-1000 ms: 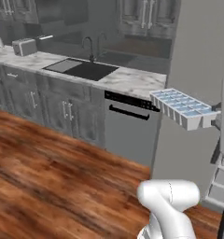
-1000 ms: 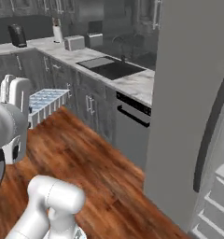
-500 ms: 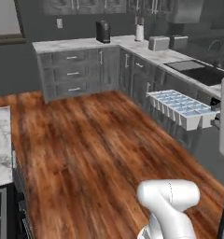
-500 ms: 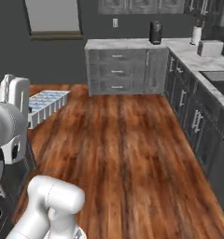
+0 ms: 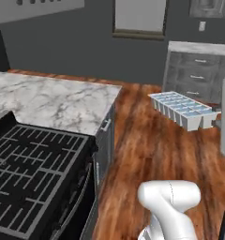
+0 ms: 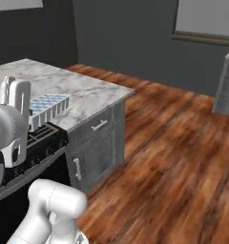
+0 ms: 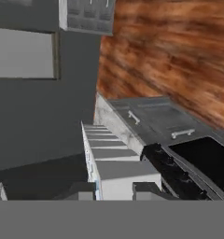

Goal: Open the freezer door, pick up the ice cube tray from the freezer, and place it on the dining counter.

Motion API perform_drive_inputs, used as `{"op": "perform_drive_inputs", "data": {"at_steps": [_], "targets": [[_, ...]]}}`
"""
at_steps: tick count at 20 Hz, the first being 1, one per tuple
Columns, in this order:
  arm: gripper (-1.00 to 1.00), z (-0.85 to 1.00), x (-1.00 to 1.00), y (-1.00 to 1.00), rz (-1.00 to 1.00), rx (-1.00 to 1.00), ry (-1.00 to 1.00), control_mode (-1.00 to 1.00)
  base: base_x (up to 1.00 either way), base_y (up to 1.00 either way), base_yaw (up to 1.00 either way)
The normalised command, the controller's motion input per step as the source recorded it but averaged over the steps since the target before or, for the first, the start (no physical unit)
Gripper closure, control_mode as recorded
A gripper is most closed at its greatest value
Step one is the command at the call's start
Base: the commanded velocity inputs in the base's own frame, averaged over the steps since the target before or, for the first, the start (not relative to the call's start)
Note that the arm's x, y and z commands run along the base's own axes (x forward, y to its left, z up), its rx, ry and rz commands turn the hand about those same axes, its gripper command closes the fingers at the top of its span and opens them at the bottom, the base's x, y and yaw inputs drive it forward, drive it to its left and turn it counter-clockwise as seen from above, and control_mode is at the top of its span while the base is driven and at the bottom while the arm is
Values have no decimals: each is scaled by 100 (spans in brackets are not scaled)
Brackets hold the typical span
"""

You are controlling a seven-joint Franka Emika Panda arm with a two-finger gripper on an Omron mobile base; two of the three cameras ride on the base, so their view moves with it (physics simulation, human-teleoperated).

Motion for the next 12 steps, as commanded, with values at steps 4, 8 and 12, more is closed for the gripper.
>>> {"op": "perform_drive_inputs", "data": {"at_steps": [4, 8, 12], "targets": [[100, 0, 0, 0, 0, 0, 0, 100, 21, -3, 95], [100, 0, 0, 0, 0, 0, 0, 100, 19, 0, 91], [100, 0, 0, 0, 0, 0, 0, 100, 0, 30, 90]]}}
